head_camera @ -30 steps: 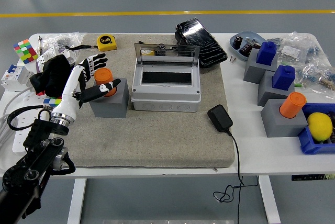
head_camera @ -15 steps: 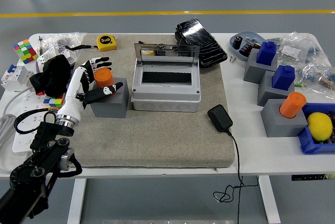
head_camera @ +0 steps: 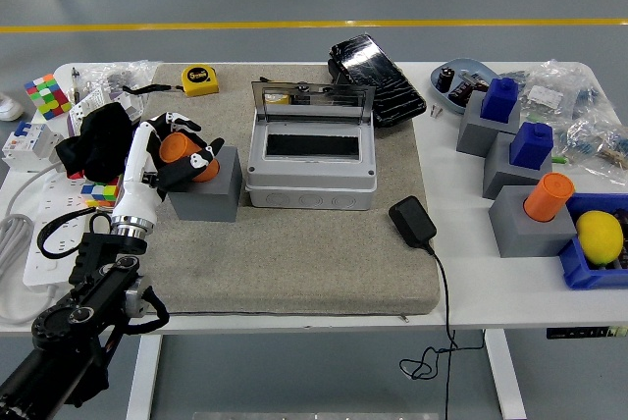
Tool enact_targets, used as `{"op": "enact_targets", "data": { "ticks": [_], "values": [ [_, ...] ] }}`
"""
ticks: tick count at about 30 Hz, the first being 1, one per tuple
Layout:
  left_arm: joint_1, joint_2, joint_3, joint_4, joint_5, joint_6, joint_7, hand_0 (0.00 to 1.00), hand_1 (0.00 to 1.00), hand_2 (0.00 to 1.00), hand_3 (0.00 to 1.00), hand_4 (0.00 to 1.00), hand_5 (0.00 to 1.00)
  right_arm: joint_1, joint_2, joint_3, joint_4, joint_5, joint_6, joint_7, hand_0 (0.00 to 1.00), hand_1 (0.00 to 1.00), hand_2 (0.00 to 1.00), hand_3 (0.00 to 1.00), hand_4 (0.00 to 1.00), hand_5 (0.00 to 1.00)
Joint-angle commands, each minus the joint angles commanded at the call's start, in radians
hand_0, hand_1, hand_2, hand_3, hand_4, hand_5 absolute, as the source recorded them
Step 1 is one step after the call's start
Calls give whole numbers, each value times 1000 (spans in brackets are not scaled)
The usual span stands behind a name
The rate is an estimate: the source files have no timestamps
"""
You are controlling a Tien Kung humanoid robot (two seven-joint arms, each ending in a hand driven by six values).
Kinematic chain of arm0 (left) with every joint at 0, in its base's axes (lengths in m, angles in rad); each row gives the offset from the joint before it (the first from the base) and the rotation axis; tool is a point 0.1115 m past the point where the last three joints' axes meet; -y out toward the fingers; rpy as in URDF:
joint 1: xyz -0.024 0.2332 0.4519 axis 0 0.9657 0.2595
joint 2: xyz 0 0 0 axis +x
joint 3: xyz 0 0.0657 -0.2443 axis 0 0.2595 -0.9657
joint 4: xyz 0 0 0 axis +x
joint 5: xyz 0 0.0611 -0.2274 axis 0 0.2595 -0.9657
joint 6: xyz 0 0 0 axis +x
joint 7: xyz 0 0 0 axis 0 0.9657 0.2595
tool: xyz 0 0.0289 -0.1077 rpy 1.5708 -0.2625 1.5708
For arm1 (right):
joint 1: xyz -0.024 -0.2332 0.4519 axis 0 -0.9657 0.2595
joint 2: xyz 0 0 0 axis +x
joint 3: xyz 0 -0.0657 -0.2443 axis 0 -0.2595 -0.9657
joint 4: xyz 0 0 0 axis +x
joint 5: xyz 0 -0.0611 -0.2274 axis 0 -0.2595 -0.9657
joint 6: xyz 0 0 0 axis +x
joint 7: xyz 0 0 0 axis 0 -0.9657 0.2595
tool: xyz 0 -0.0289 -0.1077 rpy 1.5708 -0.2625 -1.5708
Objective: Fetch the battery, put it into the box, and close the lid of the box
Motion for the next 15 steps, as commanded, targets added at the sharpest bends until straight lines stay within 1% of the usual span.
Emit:
{"op": "enact_targets", "data": {
  "ticks": [2, 3, 8, 9, 14, 15],
  "values": [
    [-3, 0, 2, 3, -8, 2, -9, 234, 237, 225, 265, 630, 2, 1, 0, -4, 0, 4, 0, 2, 663, 654, 685, 602, 998, 591],
    [-3, 0, 3, 1, -12, 3, -13, 217, 194, 197, 238, 596, 2, 1, 0, -4, 0, 5, -1, 3, 663, 655, 685, 603, 998, 591],
    [-7, 0, 6, -7, -23, 6, -28, 217, 194, 197, 238, 596, 2, 0, 0, 2, 0, 3, -3, 7, 663, 655, 685, 603, 998, 591],
    [-9, 0, 6, -9, -23, 6, -30, 193, 165, 182, 225, 575, 2, -1, 0, 3, 0, 3, -4, 8, 663, 653, 684, 602, 998, 592],
    [-11, 0, 6, -18, -19, 7, -33, 193, 165, 182, 225, 575, 2, -2, 2, 3, 0, 3, -7, 14, 663, 653, 684, 602, 998, 592],
    [-12, 0, 7, -21, -17, 7, -33, 187, 155, 175, 216, 546, 2, -2, 3, 1, 0, 5, -7, 16, 663, 652, 682, 602, 998, 591]
  ]
}}
